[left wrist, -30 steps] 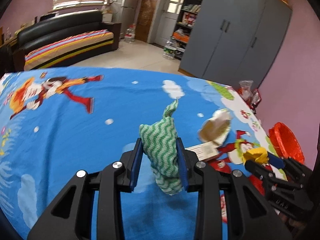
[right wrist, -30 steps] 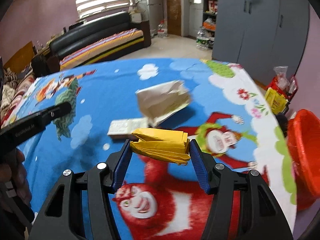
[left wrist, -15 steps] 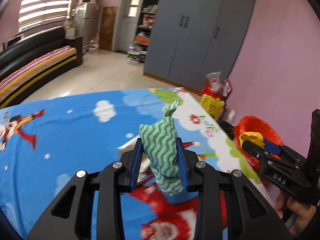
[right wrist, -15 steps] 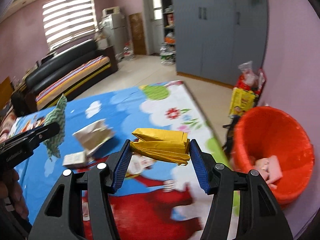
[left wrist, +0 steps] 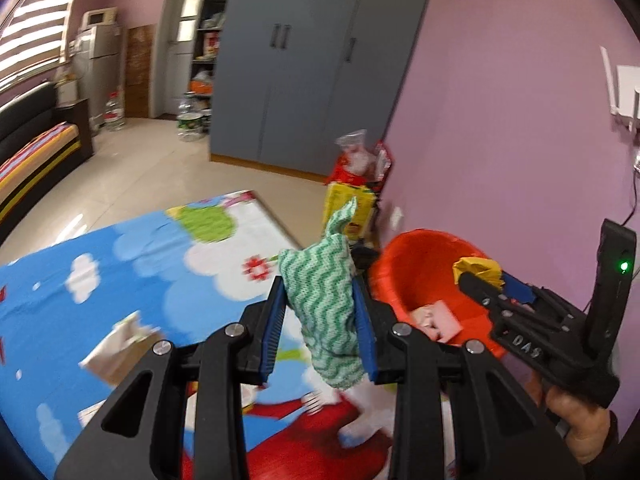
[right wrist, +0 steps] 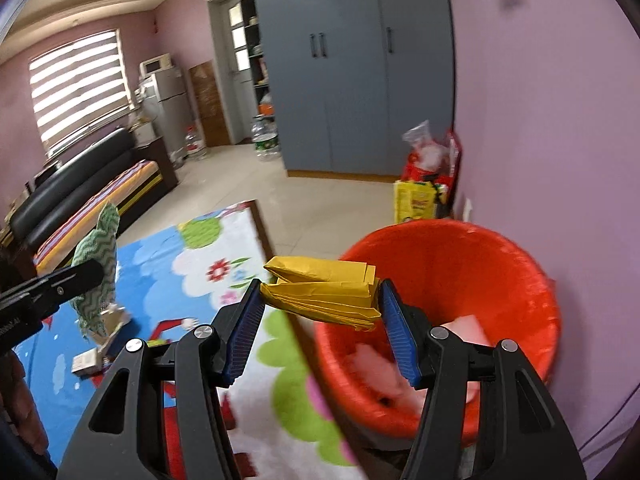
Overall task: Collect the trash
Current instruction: 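Carry the green cloth and yellow paper over the bin and open both tools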
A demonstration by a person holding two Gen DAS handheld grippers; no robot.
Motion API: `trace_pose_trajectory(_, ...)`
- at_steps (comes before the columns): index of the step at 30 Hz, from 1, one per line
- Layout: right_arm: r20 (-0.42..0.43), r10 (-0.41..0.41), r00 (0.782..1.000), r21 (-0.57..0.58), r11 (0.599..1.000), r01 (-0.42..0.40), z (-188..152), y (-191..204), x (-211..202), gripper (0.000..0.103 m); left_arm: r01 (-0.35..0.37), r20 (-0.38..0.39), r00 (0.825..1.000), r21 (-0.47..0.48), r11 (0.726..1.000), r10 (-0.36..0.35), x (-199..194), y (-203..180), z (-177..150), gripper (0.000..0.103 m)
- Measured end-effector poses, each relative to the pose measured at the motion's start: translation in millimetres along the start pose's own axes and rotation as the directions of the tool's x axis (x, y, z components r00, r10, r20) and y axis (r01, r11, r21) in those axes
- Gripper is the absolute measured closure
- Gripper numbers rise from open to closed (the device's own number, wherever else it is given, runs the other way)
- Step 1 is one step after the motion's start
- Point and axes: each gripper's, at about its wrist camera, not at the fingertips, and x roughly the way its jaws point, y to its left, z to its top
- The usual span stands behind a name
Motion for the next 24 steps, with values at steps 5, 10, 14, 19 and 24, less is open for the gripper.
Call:
trace_pose_trajectory(5,0.022,-0.063,0.998,0.011,0.998,0.063,3.7,-29.4,-2.5,0.047,0.070,-0.006,0.998,0.054,0.996,-0.070,21.7,-39.5,16.5,0.071)
trace_pose_trajectory(10,0.022,-0.115,0.993,0.029,0.993,0.115,7.0,-57.8,-1.9,0.047,0.138,-0.027,0.990,0.081,0.987,-0.136,46.0,-73.0,28.1,0.071)
trace_pose_trajectory(14,0.016,-0.154,0.988,0.052,0.987,0.153,7.2,-74.2,-0.8,0.047,0.178,-0.044,0.984,0.089,0.980,-0.174,62.4,-91.1,35.7,0.070)
trace_pose_trajectory(19,0.018,-0.178,0.984,0.072,0.982,0.177,6.8,-87.0,0.0,0.046,0.222,-0.055,0.974,0.080,0.972,-0.218,79.9,-104.6,42.2,0.068)
trace_pose_trajectory(24,0.017,-0.193,0.981,0.075,0.979,0.192,6.4,-91.2,0.5,0.040,0.268,-0.050,0.963,0.049,0.962,-0.266,91.3,-110.9,46.7,0.049)
